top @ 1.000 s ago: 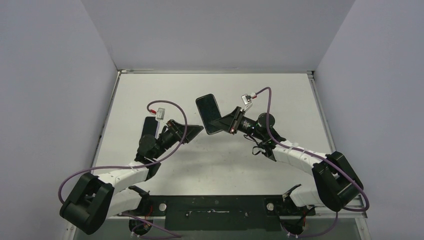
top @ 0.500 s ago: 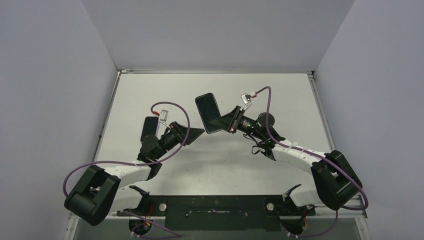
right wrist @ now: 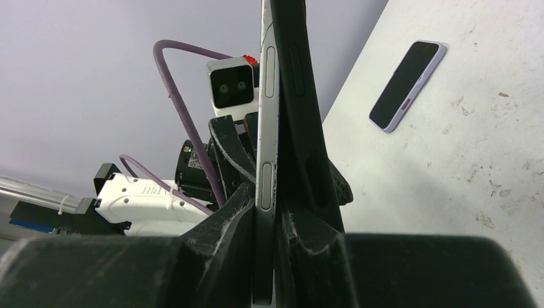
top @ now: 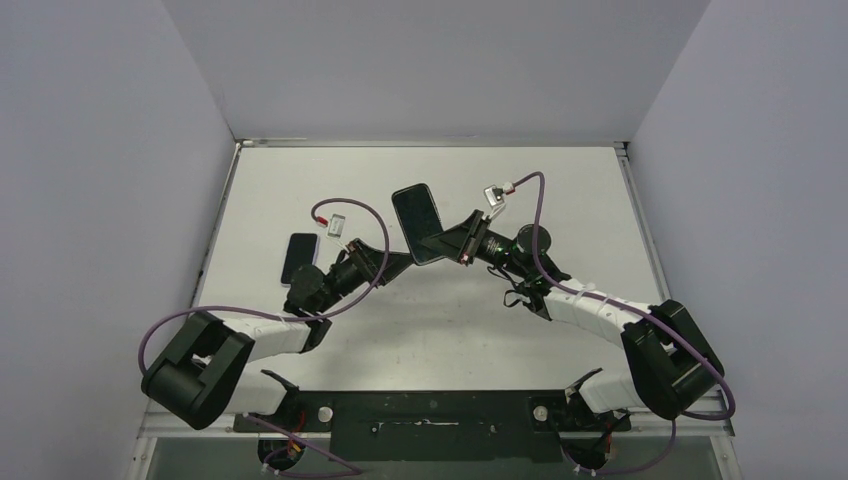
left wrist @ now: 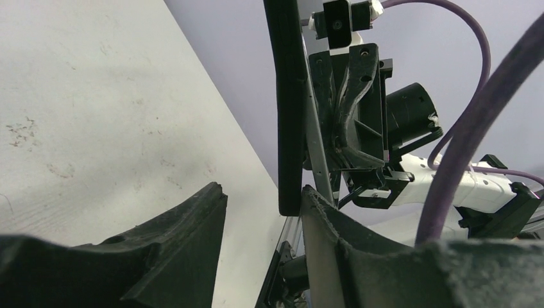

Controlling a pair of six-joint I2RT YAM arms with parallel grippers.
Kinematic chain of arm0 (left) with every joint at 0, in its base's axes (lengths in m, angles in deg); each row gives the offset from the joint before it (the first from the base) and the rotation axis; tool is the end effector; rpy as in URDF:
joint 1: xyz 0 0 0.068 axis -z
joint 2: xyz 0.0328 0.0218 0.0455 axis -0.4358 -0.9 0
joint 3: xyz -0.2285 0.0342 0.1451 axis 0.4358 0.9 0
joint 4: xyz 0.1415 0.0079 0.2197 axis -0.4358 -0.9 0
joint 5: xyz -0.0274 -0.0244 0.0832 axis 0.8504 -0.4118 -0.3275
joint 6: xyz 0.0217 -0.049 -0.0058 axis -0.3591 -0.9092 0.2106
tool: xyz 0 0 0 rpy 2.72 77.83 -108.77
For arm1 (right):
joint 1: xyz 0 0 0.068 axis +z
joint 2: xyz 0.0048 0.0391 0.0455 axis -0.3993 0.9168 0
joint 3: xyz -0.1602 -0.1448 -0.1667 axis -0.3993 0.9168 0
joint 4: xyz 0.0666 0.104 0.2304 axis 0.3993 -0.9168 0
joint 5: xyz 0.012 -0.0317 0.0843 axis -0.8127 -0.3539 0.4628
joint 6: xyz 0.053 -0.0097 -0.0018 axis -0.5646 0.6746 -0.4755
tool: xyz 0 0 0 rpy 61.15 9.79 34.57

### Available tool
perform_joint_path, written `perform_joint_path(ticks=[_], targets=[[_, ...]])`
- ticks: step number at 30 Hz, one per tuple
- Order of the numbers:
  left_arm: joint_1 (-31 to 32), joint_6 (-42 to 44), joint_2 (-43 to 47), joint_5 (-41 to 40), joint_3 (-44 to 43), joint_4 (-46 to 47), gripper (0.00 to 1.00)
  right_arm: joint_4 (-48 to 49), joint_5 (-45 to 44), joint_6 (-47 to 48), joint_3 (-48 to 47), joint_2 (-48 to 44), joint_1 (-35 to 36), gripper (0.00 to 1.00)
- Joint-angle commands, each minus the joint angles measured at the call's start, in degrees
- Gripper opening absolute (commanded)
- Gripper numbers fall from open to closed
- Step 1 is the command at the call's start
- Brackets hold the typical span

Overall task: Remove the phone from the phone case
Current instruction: Remove the phone case from the phone.

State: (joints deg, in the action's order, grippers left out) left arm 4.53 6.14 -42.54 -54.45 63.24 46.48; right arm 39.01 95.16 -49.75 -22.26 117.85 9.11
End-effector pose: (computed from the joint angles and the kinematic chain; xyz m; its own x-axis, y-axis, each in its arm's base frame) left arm 0.1984 -0.1321 0.2120 -0.6335 -0.5875 -0.5034 0.5063 0.1772 -0.8440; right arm 0.2318 0.1743 0.2582 -0.8549 0.3385 -0.3932 -0.3965 0.0626 0.9159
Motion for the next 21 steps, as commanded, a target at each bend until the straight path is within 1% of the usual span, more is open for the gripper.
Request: perform_joint_path(ticks=[1, 3, 9, 11, 12, 15, 17, 21], targets=[[0.48, -0.52, -1.64, 0.11, -3.29, 6.50, 0.40, 6.96, 0.70, -0.14, -2.92, -0.92, 0.10, 0.00], [0.48, -0.60, -2.61, -0.12, -4.11, 7.00, 0.34, 6.92, 0.87, -0.12, -2.68, -0.95, 0.07, 0.00], [0.48, -1.57, -5.71, 0.09, -6.27, 8.94, 0.27, 6.16, 0.89, 0.28, -1.69, -1.59, 0.05, 0.00], [0.48, -2.46, -6.85, 0.04, -6.87, 10.14, 0.23, 5.66, 0.94, 0.66, -1.40, -1.94, 0.05, 0.00], [0.48, -2.79, -7.39, -0.02, -7.13, 10.66, 0.21, 5.21, 0.96, 0.94, -1.31, -2.05, 0.03, 0.00], [0.44, -3.21, -8.89, -0.35, -7.97, 11.15, 0.09, 4.08, 0.98, 1.79, -0.97, -2.44, -0.04, 0.00], [0.32, -3.34, -9.54, -1.02, -8.54, 9.57, 0.00, 2.91, 0.98, 2.61, -0.78, -2.66, -0.04, 0.00], [-0.11, -2.87, -9.90, -3.40, -9.36, 5.76, 0.00, 0.12, 0.94, 4.64, -0.08, -3.50, -0.08, 0.00]])
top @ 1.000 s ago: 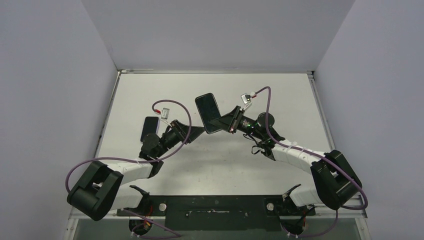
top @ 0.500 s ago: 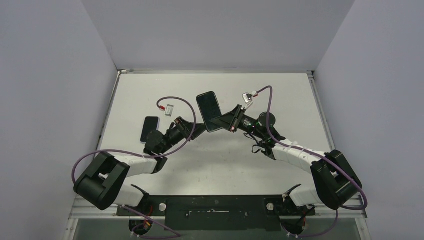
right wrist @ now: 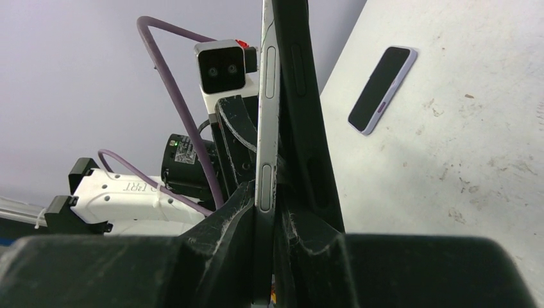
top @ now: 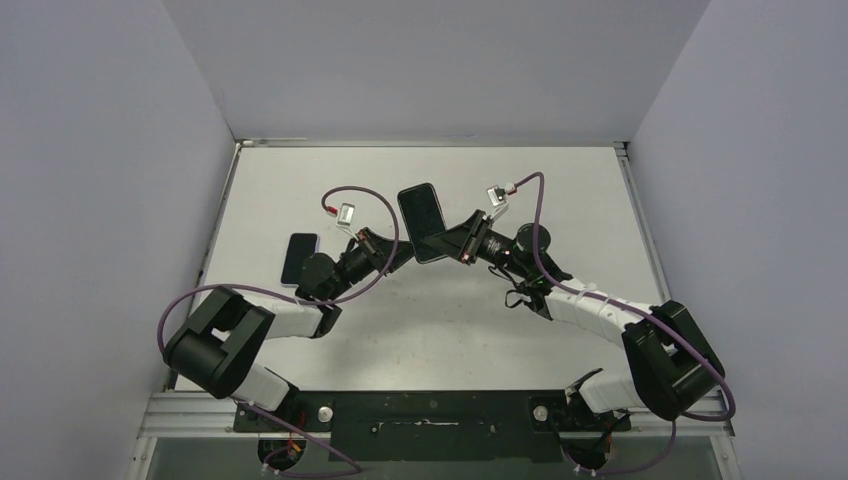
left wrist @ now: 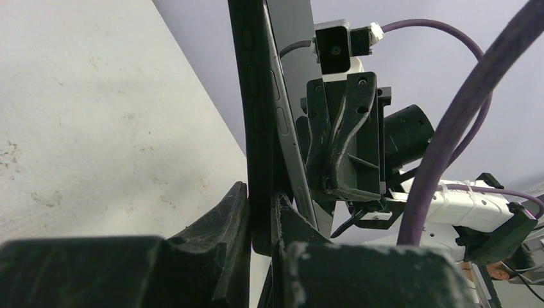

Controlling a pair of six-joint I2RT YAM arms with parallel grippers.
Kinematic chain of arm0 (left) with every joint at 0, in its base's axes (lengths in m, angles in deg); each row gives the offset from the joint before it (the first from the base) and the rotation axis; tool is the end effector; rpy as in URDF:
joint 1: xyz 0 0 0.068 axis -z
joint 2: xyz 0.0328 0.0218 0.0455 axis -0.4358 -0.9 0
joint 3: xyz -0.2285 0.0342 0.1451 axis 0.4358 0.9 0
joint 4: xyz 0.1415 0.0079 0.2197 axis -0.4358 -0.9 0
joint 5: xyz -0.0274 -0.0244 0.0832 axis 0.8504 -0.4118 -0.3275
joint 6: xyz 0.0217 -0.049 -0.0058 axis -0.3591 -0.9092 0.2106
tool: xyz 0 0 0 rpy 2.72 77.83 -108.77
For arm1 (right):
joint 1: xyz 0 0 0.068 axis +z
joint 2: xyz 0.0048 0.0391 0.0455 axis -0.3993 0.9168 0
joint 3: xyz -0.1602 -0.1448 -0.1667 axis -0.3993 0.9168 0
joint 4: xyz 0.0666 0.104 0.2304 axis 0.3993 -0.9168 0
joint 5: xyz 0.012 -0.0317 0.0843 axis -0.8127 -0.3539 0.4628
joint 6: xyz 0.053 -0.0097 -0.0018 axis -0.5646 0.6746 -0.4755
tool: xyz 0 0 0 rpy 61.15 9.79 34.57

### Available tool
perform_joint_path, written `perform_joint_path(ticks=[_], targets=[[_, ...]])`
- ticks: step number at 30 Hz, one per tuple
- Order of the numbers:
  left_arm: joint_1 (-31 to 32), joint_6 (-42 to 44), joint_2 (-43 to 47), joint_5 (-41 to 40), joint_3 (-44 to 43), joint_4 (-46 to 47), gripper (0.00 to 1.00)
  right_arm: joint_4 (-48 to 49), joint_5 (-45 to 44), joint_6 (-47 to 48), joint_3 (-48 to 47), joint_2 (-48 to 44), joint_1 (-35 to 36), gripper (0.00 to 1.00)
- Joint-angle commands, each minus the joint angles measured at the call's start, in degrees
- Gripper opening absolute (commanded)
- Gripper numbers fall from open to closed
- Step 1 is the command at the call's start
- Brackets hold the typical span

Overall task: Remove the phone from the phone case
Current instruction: Remove the phone case from the phone, then place the phone case at the center of the board.

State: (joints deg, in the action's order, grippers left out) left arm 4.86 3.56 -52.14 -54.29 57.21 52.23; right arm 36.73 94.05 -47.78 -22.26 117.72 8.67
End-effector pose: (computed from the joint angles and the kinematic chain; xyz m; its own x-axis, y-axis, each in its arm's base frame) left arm 0.2244 -0.1493 0.2124 -0.6452 -0.5982 -0.4752 0.5069 0.1302 -0.8521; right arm 0.2338 0.1723 0.2548 -0.8450 0.3511 -0.4034 -0.3937 0.1023 0.9135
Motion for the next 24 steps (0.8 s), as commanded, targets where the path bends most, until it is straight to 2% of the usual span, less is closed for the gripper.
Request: perform_joint_path(ticks=[1, 8, 16, 20, 24], targets=[[-0.65, 0.12, -0.30, -4.24, -3.65, -1.30, 0.00, 1.53, 1.95, 3.20, 0.20, -3.57, 0.33, 0.00], [-2.81, 2.91, -1.72, -7.45, -6.41, -9.53, 0.00, -1.90, 1.69, 5.58, 2.98, -4.93, -0.62, 0.00], [-4.66, 2.45, -8.90, -6.10, -9.33, -9.72, 0.00, -5.20, 3.73, 8.03, 5.44, -4.52, -2.88, 0.00], [-5.07, 3.68, -12.78, -3.99, -11.16, -10.11, 0.00, -7.12, 2.88, 9.85, 7.37, -5.40, -6.31, 0.00], [-5.30, 6.30, -17.54, 0.04, -15.59, -15.85, 0.00, -9.84, 1.04, 12.41, 9.61, -5.95, -11.85, 0.00]])
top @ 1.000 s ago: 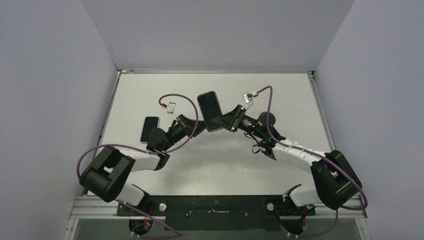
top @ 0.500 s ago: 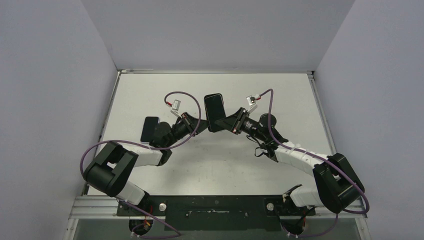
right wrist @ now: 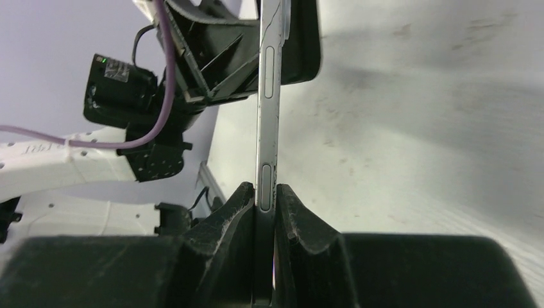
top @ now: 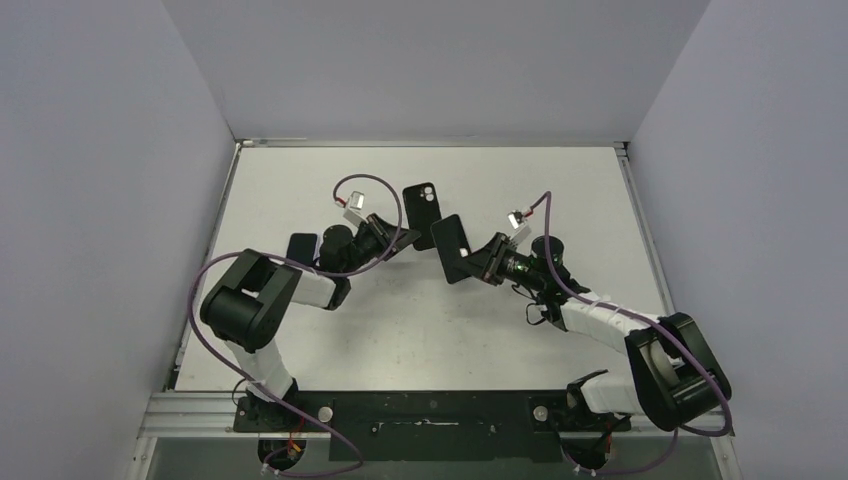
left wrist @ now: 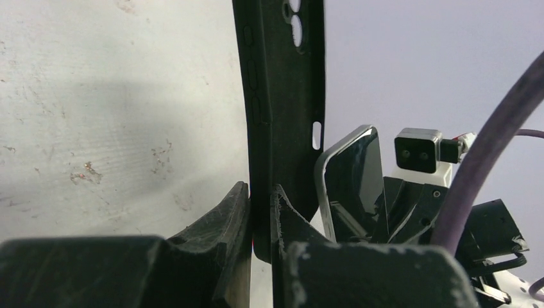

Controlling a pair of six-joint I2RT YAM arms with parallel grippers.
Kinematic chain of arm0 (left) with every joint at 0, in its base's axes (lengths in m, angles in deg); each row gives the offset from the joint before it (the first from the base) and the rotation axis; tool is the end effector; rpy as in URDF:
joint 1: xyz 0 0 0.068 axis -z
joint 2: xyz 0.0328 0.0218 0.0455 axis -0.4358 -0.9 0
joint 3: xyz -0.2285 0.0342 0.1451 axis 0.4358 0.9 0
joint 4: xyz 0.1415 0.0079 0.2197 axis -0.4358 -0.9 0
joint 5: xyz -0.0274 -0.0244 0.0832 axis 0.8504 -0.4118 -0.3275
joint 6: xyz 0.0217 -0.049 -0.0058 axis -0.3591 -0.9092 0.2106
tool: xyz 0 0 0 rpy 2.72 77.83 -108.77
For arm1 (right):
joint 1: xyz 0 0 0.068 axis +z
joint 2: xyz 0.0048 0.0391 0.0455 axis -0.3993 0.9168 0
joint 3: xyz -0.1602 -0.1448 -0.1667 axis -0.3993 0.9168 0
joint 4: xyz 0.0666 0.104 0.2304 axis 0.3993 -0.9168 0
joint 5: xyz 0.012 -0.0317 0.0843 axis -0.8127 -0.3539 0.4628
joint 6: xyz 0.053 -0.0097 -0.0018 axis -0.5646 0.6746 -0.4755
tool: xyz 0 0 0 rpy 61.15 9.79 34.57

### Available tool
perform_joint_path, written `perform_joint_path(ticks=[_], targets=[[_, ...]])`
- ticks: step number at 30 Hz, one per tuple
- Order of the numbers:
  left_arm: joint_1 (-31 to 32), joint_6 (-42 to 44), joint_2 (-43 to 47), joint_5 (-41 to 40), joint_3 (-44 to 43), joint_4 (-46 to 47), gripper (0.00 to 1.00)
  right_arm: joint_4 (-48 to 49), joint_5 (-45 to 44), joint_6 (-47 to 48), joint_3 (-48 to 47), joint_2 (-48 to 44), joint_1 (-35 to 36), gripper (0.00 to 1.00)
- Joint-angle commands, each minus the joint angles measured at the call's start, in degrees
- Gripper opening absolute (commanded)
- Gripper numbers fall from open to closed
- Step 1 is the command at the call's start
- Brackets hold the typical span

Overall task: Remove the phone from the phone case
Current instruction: Place the phone case at the center of the board.

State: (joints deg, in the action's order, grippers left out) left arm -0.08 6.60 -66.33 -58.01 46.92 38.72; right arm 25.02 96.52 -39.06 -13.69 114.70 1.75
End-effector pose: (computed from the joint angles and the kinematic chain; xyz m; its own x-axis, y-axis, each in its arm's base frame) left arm 0.2874 -0.1516 0.1663 -0.6552 -0.6206 -0.4307 0.2662 0.3440 -0.9005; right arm 0.2250 0.1311 0.2006 -0.8707 0.3309 -0.3639 -0.2640 0.3098 0.9134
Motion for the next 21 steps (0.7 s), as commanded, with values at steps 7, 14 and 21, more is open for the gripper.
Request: perform_joint_path(ticks=[7, 14, 21], targets=[[-0.09, 7.89, -10.08, 6.32, -13.39, -17.23, 0.00, 2.42, -0.35, 7.57, 0.12, 3.29, -13.51, 0.00], [0.17, 10.60, -15.31, 6.23, -20.87, -28.39, 0.00, 3.19, -0.66, 11.45, -7.13, 14.64, -15.45, 0.00], [0.17, 12.60, -17.88, 5.26, -23.89, -33.99, 0.06, 4.82, -2.04, 11.96, -11.19, 23.03, -16.21, 0.00]])
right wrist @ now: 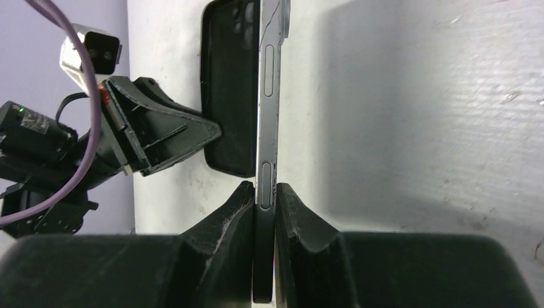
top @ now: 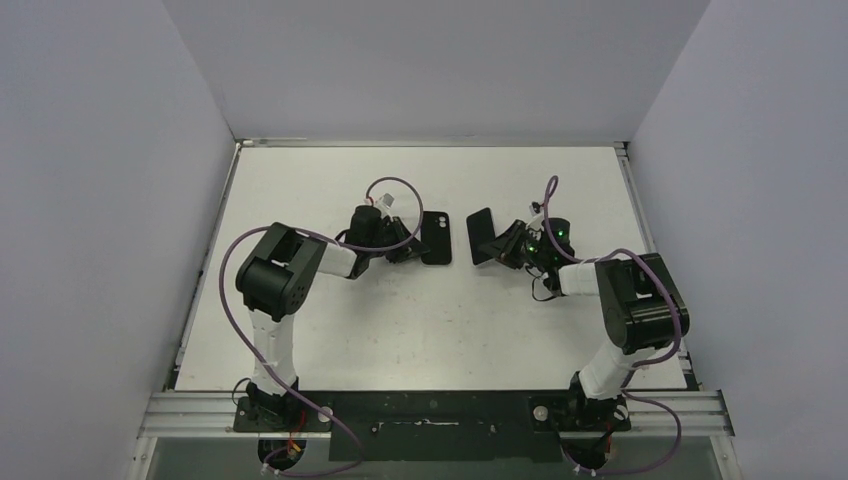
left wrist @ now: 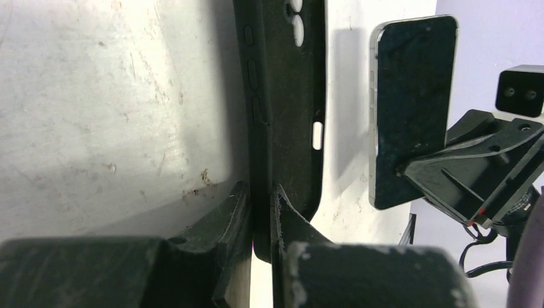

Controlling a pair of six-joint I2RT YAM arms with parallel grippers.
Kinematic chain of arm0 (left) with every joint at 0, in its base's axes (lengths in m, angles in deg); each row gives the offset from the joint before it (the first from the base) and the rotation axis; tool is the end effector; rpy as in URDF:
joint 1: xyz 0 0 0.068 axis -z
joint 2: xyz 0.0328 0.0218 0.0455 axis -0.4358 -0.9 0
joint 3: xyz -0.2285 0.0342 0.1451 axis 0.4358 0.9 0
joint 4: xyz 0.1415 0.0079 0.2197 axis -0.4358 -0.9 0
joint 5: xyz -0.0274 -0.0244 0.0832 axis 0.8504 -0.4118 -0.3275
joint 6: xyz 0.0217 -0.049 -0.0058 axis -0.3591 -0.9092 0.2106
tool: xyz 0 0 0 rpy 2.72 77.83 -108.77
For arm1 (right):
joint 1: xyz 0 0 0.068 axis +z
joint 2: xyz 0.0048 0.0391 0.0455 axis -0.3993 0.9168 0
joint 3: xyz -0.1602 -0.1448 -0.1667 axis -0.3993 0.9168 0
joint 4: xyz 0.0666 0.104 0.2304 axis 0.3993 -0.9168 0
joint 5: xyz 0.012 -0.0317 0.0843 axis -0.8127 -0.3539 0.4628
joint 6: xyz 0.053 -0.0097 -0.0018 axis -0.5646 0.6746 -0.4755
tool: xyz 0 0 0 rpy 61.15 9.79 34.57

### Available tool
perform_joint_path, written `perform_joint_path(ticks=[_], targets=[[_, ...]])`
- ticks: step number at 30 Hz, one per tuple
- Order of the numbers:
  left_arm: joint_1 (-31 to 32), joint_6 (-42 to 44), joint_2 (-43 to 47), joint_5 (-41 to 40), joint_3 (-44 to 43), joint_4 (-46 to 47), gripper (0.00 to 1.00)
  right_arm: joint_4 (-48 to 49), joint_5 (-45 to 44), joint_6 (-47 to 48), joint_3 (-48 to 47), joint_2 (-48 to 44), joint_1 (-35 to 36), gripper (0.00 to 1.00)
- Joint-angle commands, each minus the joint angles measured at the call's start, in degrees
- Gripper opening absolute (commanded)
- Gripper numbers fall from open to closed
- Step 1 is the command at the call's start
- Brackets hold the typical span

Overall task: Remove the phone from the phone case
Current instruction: Place the phone case at the center of the board.

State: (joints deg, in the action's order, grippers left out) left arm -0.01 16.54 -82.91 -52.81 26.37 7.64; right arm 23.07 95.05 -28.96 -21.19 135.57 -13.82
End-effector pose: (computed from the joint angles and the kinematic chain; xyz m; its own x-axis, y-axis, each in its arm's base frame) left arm 0.3489 -0.1851 0.1063 -0.8488 -0.4009 -0.3447 0.0585 0.5768 -0.8148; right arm 0.2984 0.0731 0.1379 -0.8105 0.4739 -0.3444 -0.0653 0.5111 0.8570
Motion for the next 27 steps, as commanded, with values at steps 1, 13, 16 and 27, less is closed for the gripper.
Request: perform_joint_path(ticks=[1, 13, 16, 27], targets=[[0.10, 2.75, -1.61, 0.11, -3.63, -2.96, 0.08, 6.86, -0.52, 1.77, -4.29, 3.18, -0.56, 0.00], [0.37, 2.23, -5.34, 0.02, -8.73, -5.16, 0.31, 7.76, -1.64, 0.69, -9.39, 11.62, -0.57, 0.12], [0.35, 2.44, -5.01, -0.57, -8.76, -6.34, 0.40, 7.06, -1.52, 1.28, -10.23, 13.22, -0.51, 0.17], [-2.49, 8.88, 0.05, -5.64, -7.20, -17.11, 0.56, -4.50, -4.53, 8.49, -10.40, 11.14, -0.66, 0.50]])
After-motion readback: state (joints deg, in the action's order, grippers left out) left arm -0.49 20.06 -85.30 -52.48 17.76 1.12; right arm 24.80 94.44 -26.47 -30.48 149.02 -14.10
